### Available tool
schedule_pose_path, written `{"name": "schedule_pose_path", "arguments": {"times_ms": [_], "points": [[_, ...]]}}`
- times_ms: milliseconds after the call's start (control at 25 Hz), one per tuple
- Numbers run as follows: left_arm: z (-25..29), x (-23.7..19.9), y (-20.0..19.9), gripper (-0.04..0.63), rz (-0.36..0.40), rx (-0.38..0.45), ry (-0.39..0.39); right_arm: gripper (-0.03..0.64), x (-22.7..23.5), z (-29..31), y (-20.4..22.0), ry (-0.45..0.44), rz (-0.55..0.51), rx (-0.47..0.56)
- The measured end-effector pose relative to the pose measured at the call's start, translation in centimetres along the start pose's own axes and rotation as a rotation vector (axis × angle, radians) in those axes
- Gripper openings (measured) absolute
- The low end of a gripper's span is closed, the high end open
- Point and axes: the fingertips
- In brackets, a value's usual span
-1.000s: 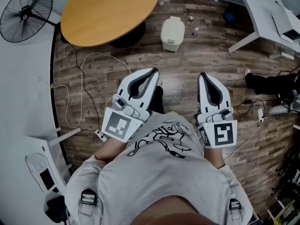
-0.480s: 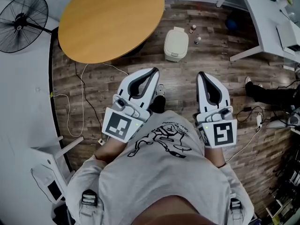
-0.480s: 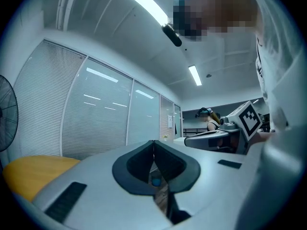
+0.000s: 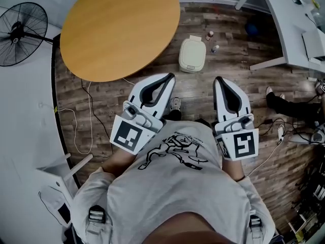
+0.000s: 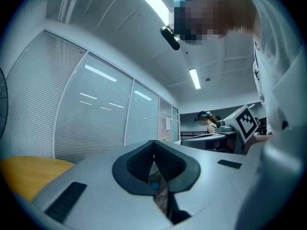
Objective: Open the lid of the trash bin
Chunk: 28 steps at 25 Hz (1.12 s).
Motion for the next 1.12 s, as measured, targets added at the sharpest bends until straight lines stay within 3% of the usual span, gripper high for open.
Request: {"name": "schedule_pose_path", "arguments": {"times_ms": [320,760,1120], "points": [[2.6,-0.6,-0.2,0.018,0.019,-0.005,0.035,0.006,2.5,1.2,-0.4,0.028,0.008,0.017],[6.2,0.5,-0.7,0.018,0.014,-0.023,0.0,0.006,6.6,0.7,-0.4,0.019,-0.022,-0.011],[7.8,-0.5,2.0,0.018,-0.001,-0.084,0.012,0.006,7.7,2.3,1.4,0.022,-0.056,-0.066]]}}
Point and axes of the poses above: the fingertips, and each gripper's own axes: z forward along the fingers, x to its right, y out of its underside, and after that the axes turned 5 degrees about -x, right-handed
